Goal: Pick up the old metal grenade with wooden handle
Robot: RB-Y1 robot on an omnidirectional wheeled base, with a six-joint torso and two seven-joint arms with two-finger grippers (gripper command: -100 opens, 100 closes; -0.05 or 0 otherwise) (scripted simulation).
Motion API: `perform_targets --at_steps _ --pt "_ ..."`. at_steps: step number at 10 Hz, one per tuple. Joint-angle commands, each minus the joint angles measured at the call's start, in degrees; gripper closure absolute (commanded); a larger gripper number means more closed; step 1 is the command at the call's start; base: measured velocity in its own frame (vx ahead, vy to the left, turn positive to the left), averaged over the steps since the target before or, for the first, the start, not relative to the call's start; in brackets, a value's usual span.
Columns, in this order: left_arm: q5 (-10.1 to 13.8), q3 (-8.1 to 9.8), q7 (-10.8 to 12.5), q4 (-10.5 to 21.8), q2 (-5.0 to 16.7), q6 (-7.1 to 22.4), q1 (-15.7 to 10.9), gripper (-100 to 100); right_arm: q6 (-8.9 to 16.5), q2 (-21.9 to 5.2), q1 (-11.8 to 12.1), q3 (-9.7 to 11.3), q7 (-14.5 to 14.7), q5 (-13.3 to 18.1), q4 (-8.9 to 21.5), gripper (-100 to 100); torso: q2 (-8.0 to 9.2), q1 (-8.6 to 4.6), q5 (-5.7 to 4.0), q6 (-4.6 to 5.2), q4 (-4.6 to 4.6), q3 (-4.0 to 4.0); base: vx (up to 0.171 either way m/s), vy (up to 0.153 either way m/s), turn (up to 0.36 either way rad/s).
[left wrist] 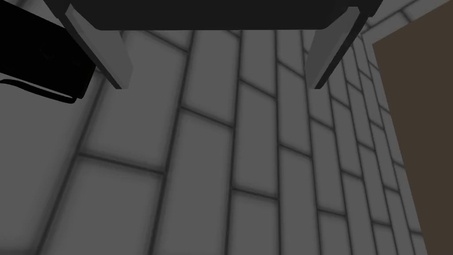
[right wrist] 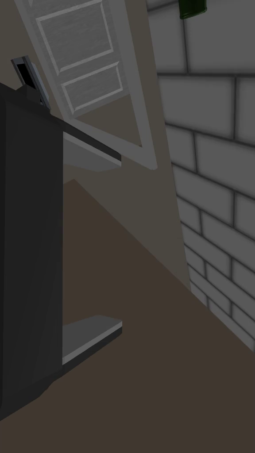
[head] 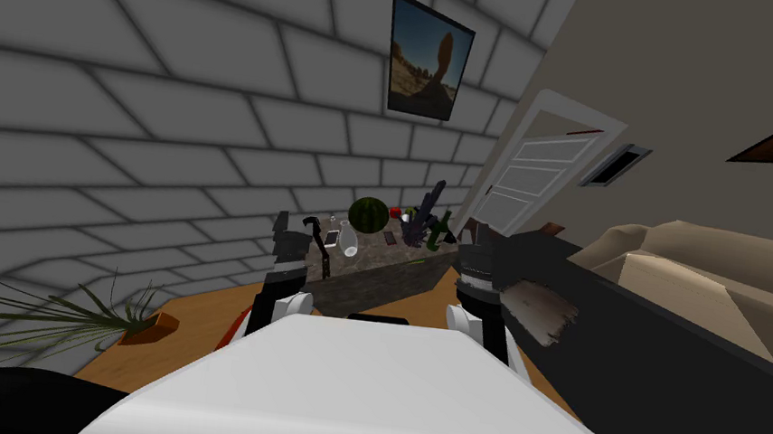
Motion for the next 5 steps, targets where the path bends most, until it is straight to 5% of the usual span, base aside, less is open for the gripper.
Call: perform_targets --at_steps 1,5 --pt "-0.6 -0.03 -0.7 0.5 2.4 0.2 -0.1 -100 0.0 0.0 0.0 0.0 0.0 0.0 0.0 0 0.0 0.0 0.0 0.0 0.0 0.0 -0.019 0.011 0.009" --pt "-3.7 -0.18 -4.2 3.3 9.3 1.3 -0.5 -100 0.0 0.0 0.0 0.0 0.0 0.0 0.0 0 0.3 0.17 0.04 0.0 0.06 0.17 -0.07 0.04 0.009"
